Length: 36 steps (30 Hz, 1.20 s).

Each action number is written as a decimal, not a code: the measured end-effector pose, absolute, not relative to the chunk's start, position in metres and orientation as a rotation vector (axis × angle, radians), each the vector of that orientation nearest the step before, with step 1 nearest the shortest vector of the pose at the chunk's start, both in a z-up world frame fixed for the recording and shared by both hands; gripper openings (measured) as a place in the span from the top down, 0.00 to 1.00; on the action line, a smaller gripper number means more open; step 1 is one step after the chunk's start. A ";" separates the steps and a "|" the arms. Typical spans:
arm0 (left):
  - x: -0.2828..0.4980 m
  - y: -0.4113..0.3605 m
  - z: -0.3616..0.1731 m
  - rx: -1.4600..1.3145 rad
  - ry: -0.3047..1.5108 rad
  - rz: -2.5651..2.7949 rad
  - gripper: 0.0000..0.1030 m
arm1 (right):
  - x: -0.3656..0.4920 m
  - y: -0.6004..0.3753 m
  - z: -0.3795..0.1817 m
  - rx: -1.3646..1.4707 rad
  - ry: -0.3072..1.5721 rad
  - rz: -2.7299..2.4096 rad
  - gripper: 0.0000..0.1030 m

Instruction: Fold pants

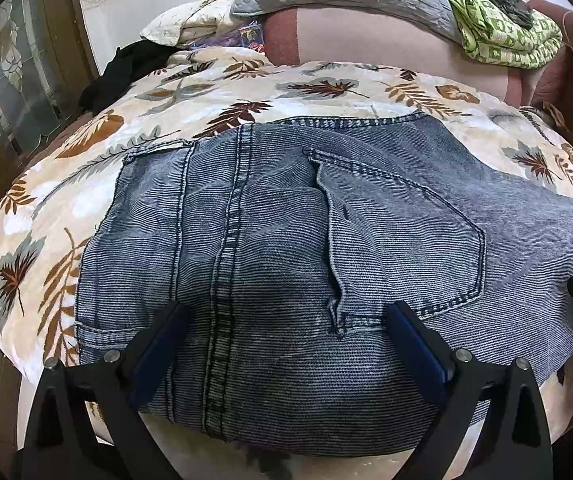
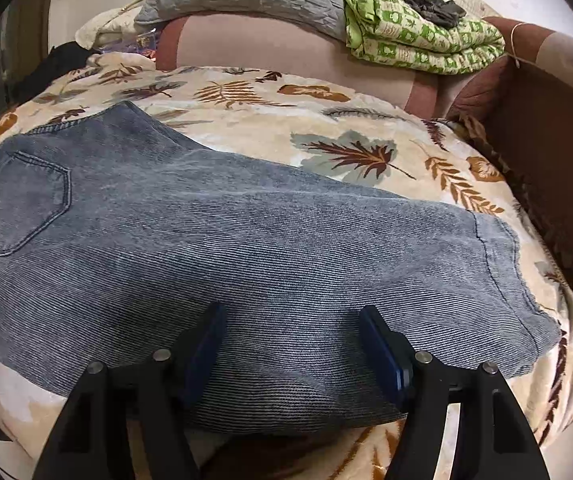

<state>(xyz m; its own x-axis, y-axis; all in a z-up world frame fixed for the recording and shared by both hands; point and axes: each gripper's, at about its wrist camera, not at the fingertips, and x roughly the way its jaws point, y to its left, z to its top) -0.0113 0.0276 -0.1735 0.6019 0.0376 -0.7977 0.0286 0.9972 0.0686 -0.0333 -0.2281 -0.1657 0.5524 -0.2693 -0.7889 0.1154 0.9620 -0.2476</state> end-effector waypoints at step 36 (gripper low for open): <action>-0.011 0.022 -0.164 0.116 0.938 -0.008 0.03 | -0.036 -0.228 -0.163 -0.167 0.973 -0.224 0.30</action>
